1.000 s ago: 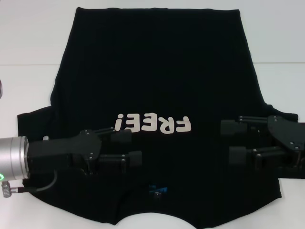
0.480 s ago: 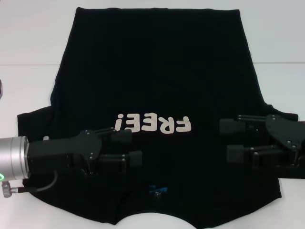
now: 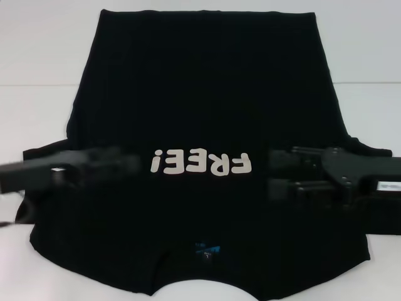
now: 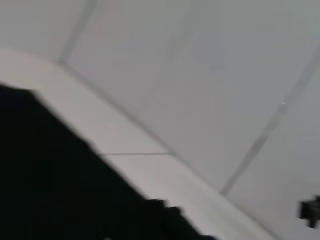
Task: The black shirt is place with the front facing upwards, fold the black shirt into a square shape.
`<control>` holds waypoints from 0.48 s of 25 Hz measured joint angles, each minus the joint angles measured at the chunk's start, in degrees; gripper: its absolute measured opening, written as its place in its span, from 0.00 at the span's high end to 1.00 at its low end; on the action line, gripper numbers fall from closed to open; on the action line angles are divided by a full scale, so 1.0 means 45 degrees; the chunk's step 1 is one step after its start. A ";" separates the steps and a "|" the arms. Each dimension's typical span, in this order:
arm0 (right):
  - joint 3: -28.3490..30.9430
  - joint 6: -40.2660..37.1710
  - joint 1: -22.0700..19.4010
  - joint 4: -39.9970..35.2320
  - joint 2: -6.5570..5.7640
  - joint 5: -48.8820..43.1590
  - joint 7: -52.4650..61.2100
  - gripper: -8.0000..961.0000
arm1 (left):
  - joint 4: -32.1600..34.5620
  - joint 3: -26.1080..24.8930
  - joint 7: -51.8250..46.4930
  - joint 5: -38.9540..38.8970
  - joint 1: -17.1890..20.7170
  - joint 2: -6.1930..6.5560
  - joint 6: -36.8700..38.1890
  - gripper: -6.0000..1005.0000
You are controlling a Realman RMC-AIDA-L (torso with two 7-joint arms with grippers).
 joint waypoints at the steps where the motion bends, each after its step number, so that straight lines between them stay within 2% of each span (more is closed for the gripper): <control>1: -0.0272 0.0580 0.0024 0.0003 0.0113 -0.0006 0.0019 0.04 | 0.0325 -0.0066 -0.0551 0.0226 0.0043 0.0109 -0.0142 0.12; 4: -0.0667 0.1097 0.0053 0.0006 0.0126 -0.0011 0.0179 0.04 | 0.1529 -0.0507 -0.2321 0.1404 0.0149 0.0471 -0.0684 0.12; 9: -0.1130 0.1736 0.0195 0.0007 0.0056 -0.0020 0.0460 0.04 | 0.2530 -0.1287 -0.3761 0.2992 0.0079 0.1072 -0.0694 0.12; 12: -0.1310 0.2019 0.0276 0.0007 0.0069 -0.0022 0.0463 0.04 | 0.2793 -0.1394 -0.4140 0.3927 -0.0116 0.1236 -0.0711 0.12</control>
